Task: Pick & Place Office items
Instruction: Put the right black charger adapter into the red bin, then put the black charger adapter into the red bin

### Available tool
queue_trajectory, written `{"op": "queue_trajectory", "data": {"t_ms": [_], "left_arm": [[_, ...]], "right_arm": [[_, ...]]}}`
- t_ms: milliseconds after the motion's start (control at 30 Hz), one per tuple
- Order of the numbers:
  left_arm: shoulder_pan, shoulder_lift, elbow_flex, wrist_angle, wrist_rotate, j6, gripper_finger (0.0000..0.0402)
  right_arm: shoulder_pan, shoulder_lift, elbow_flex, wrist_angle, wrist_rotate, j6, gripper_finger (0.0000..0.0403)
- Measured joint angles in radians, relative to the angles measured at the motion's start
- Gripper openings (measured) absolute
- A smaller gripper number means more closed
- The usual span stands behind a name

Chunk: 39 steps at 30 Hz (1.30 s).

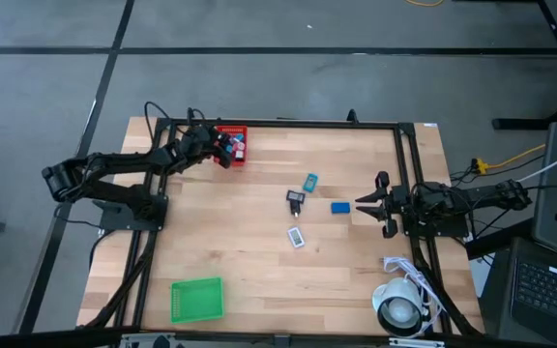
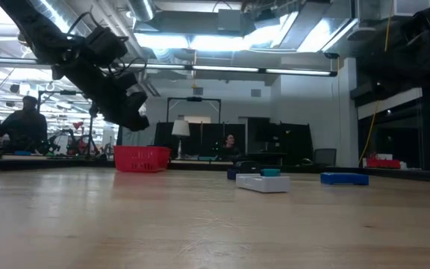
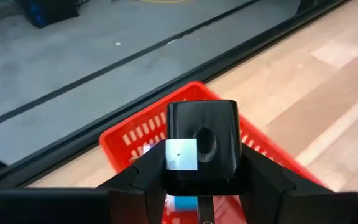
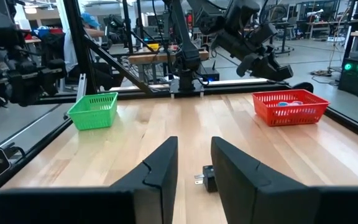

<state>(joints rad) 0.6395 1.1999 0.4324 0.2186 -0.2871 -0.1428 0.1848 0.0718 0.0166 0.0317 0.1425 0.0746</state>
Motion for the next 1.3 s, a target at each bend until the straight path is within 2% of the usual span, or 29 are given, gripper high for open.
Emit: {"op": "queue_trajectory", "data": {"t_ms": [200,300,567,667,767,833,933,1033,1133,1300], "left_arm": [[-0.018,0.000,0.000,0.067,-0.002,0.000,0.0257],[-0.024,0.000,0.000,0.070,-0.013,-0.001,0.0284],[-0.060,0.000,0.000,0.072,-0.001,-0.050,0.0280],[-0.129,0.000,0.000,0.072,0.006,-0.068,0.0274],[-0.217,0.011,0.001,0.070,0.077,-0.111,0.0271],[-0.289,0.036,0.016,0.045,0.076,-0.159,0.0271],[-0.405,0.125,0.082,-0.005,0.015,-0.200,0.0271],[-0.501,0.266,0.197,-0.016,0.006,-0.204,0.0271],[-0.563,0.427,0.365,-0.090,-0.036,-0.184,0.0271],[-0.607,0.660,0.676,-0.307,-0.216,-0.067,0.0271]], "right_arm": [[0.000,0.000,0.000,0.000,0.000,-0.004,0.0103],[0.000,0.000,0.000,0.000,0.000,-0.005,0.0103],[0.000,0.000,0.000,0.000,0.000,-0.005,0.0103],[0.000,0.000,0.000,0.000,0.002,-0.005,0.0103],[0.000,0.000,0.000,0.004,0.018,-0.007,0.0103],[0.000,0.000,0.000,0.005,0.027,-0.008,0.0103],[0.000,0.000,0.000,0.005,0.027,-0.008,0.0103],[0.000,0.000,0.000,0.005,0.027,-0.011,0.0103],[-0.001,0.000,0.000,0.005,0.037,-0.016,0.0103],[0.000,0.000,0.000,0.006,0.044,-0.019,0.0103]]}}
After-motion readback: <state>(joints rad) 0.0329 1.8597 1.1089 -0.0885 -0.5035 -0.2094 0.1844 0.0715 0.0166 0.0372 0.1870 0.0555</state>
